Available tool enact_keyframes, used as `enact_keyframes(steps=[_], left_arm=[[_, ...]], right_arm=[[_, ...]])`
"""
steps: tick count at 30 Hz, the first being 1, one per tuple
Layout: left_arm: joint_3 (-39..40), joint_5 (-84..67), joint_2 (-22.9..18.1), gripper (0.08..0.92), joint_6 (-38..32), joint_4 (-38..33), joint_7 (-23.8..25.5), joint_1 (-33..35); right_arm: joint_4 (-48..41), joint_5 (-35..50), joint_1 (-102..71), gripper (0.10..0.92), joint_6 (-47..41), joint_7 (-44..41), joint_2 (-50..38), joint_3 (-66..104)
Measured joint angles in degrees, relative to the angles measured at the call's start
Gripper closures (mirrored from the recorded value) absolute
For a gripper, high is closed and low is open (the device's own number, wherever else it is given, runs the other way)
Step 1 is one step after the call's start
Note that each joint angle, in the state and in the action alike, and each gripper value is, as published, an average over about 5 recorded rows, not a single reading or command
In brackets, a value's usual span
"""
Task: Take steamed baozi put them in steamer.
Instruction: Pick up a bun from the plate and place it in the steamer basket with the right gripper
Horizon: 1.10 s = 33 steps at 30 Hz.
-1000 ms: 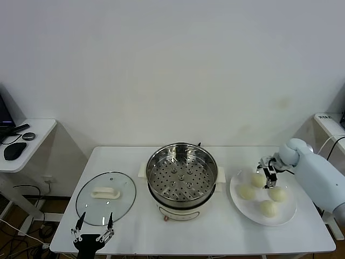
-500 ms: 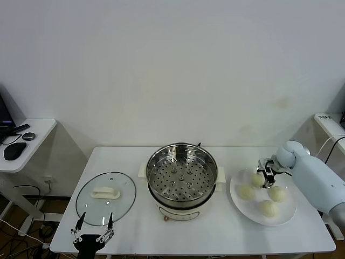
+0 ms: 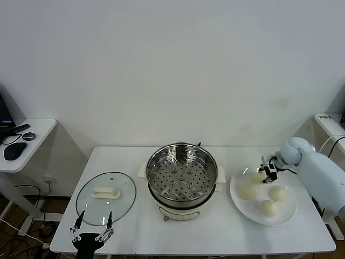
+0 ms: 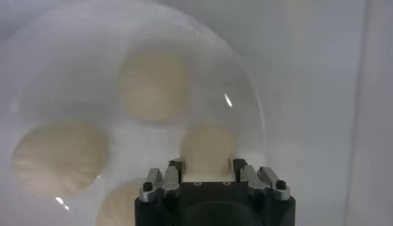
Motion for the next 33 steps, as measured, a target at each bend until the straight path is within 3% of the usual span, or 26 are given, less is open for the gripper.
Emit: enact_keyframes(steps=[9,19,25,33], left_arm=[[0.3,-0.7,1.1,0.177,0.3,-0.3,0.1,-0.9],[0.2,-1.3,1.6,0.177,1.0,-1.2,0.4,-2.3],[-0.2,-1.6,1.3,0.177,1.8,-2.1,0.5,-3.0],[-1.3,-1.9,0.7,0.177,2.3,-3.1,0.6,-2.9]], right_arm=[[7.6,12.4,16.4,0.52,1.6,-1.3,-2.5,-12.0],[13.4,24.0,33.6,0.516,8.1,-1.3,4.9,-27.9],[12.7,24.6,36.5,0.516,15.1,-0.4,13.1,-33.4],[8.5,18.5,35.8,0.516,25.2,0.5,22.7,-37.8]])
